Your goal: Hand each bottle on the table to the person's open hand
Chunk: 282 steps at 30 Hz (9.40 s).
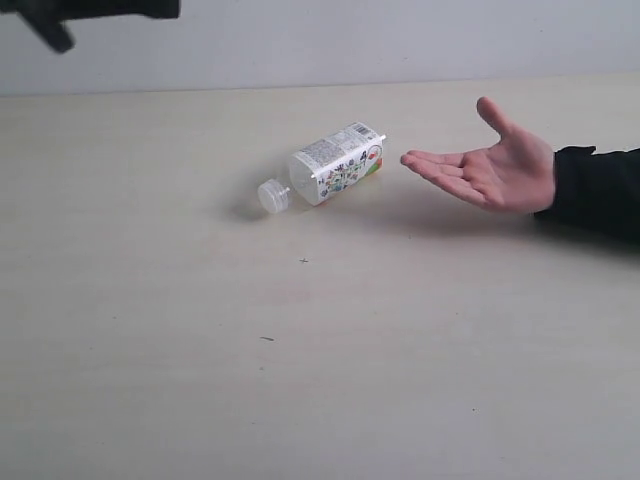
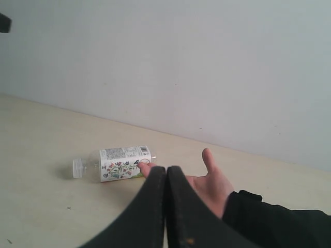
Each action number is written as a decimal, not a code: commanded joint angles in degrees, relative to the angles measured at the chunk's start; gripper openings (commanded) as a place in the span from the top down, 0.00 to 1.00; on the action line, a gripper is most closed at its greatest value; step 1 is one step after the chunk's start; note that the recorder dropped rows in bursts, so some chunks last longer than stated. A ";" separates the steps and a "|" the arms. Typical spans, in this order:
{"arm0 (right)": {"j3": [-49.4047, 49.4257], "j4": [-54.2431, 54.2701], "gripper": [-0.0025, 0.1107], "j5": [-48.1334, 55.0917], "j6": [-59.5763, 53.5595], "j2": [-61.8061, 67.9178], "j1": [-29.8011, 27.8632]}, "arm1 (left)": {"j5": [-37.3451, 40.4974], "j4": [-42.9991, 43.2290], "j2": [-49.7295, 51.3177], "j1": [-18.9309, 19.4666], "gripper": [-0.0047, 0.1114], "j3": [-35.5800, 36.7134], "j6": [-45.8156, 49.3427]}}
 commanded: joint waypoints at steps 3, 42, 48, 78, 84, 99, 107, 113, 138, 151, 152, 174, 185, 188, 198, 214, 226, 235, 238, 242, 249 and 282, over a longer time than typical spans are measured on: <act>0.20 -0.16 0.98 -0.35 -0.09 -0.16 -0.18 | 26.13 6.44 18.19 1.85 0.96 -26.51 1.46; 0.20 -0.16 0.98 -0.14 -0.09 -0.16 -0.18 | 47.29 17.20 64.11 -6.03 0.14 -71.64 8.80; 0.20 -0.16 0.98 -0.14 -0.09 -0.16 -0.18 | 44.94 17.20 67.44 -6.11 0.13 -71.64 8.32; 0.20 -0.16 0.98 -0.14 -0.09 -0.16 -0.18 | 44.51 15.70 71.55 -6.17 0.70 -71.64 7.45; 0.20 -0.16 0.98 -0.14 -0.09 -0.16 -0.18 | 45.25 16.95 69.58 -6.17 0.94 -71.64 8.21; 0.20 -0.16 0.98 -0.14 -0.09 -0.16 -0.18 | 41.34 13.06 57.57 -6.40 0.94 -71.64 45.41; 0.20 -0.16 0.98 -0.14 -0.09 -0.16 -0.18 | 48.57 11.87 56.41 -6.40 0.96 -71.64 50.76; 0.20 -0.16 0.98 -0.14 -0.09 -0.16 -0.18 | 57.89 11.97 56.20 -6.40 0.96 -71.64 56.29; 0.20 -0.05 0.98 -0.14 -0.09 -0.16 -0.18 | 42.49 15.63 59.19 -21.80 0.96 -71.64 77.75; 0.20 -0.05 0.98 -0.14 -0.09 -0.16 -0.18 | 27.53 7.49 66.36 -21.62 0.96 -71.64 92.50; 0.20 -0.05 0.98 -0.14 -0.09 -0.16 -0.18 | 26.67 7.22 66.73 -21.40 0.96 -71.64 93.10; 0.20 -0.05 0.98 -0.14 -0.09 -0.16 -0.18 | 25.24 7.61 67.26 -19.04 0.06 -71.64 80.34; 0.20 -0.07 0.98 -1.29 -0.09 -0.16 -0.18 | 44.18 7.61 55.99 -20.12 0.06 -71.64 58.42; 0.20 -0.07 0.98 -1.29 -0.09 -0.16 -0.18 | 53.78 7.61 52.33 -20.12 0.06 -71.64 49.82; 0.20 -0.07 0.98 -1.29 -0.09 -0.16 -0.18 | 57.89 15.53 42.21 -17.11 0.06 -68.41 4.29; 0.20 -0.07 0.98 -1.29 -0.09 -0.16 -0.18 | 47.35 -0.32 20.24 16.02 0.06 -10.02 -5.11; 0.20 0.35 0.98 -1.28 -0.09 -0.16 -0.18 | 38.25 -45.84 13.51 24.78 0.06 3.33 19.95; 0.20 0.48 0.98 -1.28 -0.09 -0.16 -0.18 | 21.63 -50.27 12.92 24.78 0.06 16.00 25.60; 0.20 0.78 0.98 -1.28 -0.09 -0.16 -0.18 | 19.96 -51.14 12.92 24.78 0.06 17.16 25.44; 0.20 0.78 0.98 -1.28 -0.09 -0.16 -0.18 | 19.96 -51.28 12.77 24.78 0.06 17.21 25.44; 0.20 0.91 0.98 -1.28 -0.09 -0.16 -0.18 | 19.28 -55.37 12.66 24.78 0.06 17.21 25.44; 0.20 1.01 0.98 -1.28 -0.09 -0.16 -0.18 | 18.08 -53.90 12.66 24.78 0.09 17.21 28.72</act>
